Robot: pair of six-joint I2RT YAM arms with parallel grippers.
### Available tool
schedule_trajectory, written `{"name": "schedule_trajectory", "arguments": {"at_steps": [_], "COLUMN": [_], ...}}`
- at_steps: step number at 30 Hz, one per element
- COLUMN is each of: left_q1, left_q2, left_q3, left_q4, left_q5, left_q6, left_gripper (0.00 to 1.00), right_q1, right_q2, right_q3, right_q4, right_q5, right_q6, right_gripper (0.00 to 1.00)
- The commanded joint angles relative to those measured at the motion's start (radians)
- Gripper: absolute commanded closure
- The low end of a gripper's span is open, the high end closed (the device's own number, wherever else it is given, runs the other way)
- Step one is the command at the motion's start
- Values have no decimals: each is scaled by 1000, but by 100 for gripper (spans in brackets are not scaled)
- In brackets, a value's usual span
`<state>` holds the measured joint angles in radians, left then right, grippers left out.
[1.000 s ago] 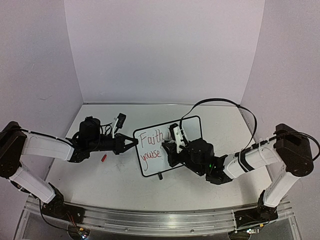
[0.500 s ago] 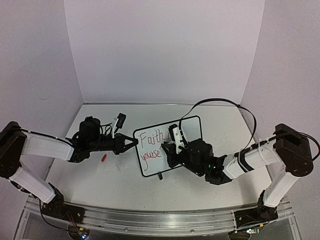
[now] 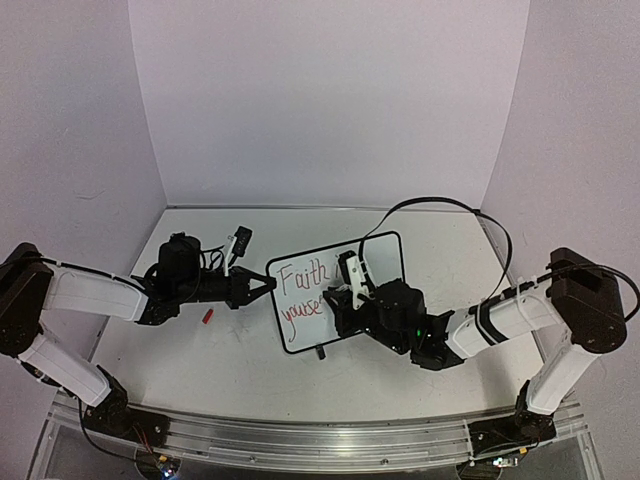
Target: Write a sentence on the whiteboard
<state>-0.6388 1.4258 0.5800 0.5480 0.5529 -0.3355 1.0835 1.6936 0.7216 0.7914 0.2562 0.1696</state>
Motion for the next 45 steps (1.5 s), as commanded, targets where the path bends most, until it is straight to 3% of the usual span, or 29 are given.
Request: {"name": "schedule_trajectory", "arguments": {"at_steps": [1, 35, 45], "left_q1": [1, 2, 2], "left_q2": [-33, -26, -33], "left_q3": [4, 11, 4], "left_q4": [-9, -11, -13], "left_q5": [-16, -14, -18], "left_q6": [47, 47, 42], "left_gripper": [100, 100, 100], "right_q1": [-4, -4, -5], "right_q2": [14, 6, -119], "right_q3": [-20, -25, -43], "right_q4": [-44, -78, -9], "right_q5": [19, 51, 58], "right_q6": [21, 39, -36], "right_gripper": [100, 100, 100]}}
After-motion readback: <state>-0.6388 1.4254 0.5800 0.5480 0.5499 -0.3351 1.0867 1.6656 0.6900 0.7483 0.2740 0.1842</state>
